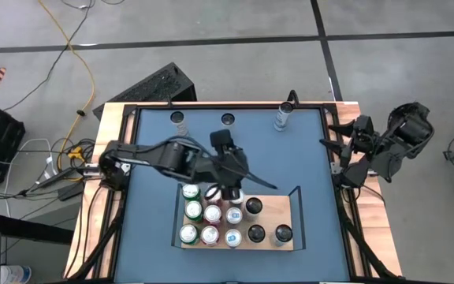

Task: Place canned beverage on shelf
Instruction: Put the right white-yellow soda can on the shelf aligned with the other white-yellow soda can

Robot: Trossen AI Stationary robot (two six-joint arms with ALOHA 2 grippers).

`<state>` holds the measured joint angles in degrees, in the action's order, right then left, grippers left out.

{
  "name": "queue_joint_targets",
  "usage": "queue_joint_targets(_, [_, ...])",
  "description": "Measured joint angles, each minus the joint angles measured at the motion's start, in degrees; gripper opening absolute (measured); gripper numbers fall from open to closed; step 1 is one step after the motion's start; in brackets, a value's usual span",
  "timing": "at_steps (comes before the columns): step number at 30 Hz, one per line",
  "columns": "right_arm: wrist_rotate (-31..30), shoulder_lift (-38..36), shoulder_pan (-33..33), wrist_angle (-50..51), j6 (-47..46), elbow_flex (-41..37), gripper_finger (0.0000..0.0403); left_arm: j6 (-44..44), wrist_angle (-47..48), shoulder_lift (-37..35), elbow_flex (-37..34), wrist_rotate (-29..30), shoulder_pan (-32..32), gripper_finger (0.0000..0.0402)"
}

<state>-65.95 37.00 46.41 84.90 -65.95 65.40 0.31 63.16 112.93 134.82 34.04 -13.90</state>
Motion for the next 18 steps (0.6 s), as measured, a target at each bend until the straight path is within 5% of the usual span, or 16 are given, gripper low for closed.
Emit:
queue_joint_targets(5, [0.2, 1.4, 0.0, -6.6, 5.4, -0.4, 0.0301, 0.3, 2.7, 0.3, -0.2, 0.5, 0.9, 0.0316])
queue_joint_targets(14, [1.8, 11.2, -2.6, -33.2, 32.1, -0.4, 0.0301, -1.2, 2.6, -7.6, 0.1, 3.6, -0.5, 0.0316])
queue_joint_targets(18, [7.1, 16.2, -6.9, -39.9, 35.4, -0.4, 0.0301, -3.6, 2.8, -10.6, 0.0, 7.1, -1.3, 0.0316])
